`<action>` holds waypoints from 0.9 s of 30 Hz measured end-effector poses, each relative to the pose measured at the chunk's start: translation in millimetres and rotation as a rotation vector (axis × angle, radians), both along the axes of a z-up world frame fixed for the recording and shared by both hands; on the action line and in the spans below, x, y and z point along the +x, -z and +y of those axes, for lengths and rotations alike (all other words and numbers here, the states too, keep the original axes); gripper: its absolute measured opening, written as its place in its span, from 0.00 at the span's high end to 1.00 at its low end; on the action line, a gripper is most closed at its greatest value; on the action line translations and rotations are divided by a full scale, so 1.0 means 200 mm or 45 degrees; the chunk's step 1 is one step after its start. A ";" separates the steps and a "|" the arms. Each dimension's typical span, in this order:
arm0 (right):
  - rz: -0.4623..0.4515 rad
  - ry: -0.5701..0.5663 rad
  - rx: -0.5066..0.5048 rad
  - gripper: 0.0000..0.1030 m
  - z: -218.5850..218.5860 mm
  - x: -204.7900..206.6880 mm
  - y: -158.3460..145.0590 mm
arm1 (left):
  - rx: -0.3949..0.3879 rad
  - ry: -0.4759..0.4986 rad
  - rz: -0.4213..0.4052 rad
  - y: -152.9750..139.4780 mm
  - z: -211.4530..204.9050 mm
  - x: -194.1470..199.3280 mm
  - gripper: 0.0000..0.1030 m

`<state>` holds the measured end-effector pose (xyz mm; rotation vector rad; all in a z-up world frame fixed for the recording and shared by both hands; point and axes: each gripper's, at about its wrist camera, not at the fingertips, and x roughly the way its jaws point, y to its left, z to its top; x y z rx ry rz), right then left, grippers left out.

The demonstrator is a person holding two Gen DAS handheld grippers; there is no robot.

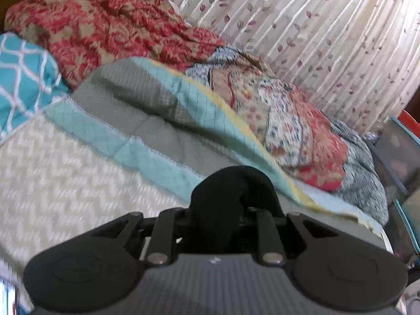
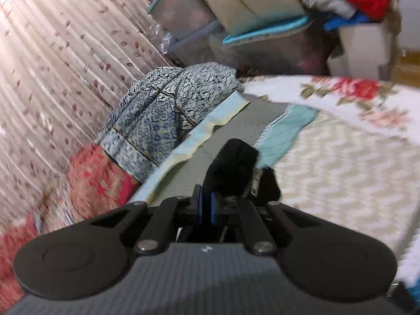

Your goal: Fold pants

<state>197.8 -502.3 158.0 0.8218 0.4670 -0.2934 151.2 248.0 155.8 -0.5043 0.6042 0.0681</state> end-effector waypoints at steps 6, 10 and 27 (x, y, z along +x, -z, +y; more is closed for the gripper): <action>-0.158 0.001 0.057 0.92 0.05 0.01 0.00 | -0.042 -0.104 -0.133 -0.03 0.06 0.08 0.82; 0.043 -0.047 0.004 0.92 0.05 -0.04 0.21 | -0.067 -0.056 -0.037 0.14 0.07 0.01 0.82; -0.094 0.037 0.115 0.92 -0.12 -0.91 0.16 | -0.060 0.110 -0.063 0.22 0.00 -0.77 0.82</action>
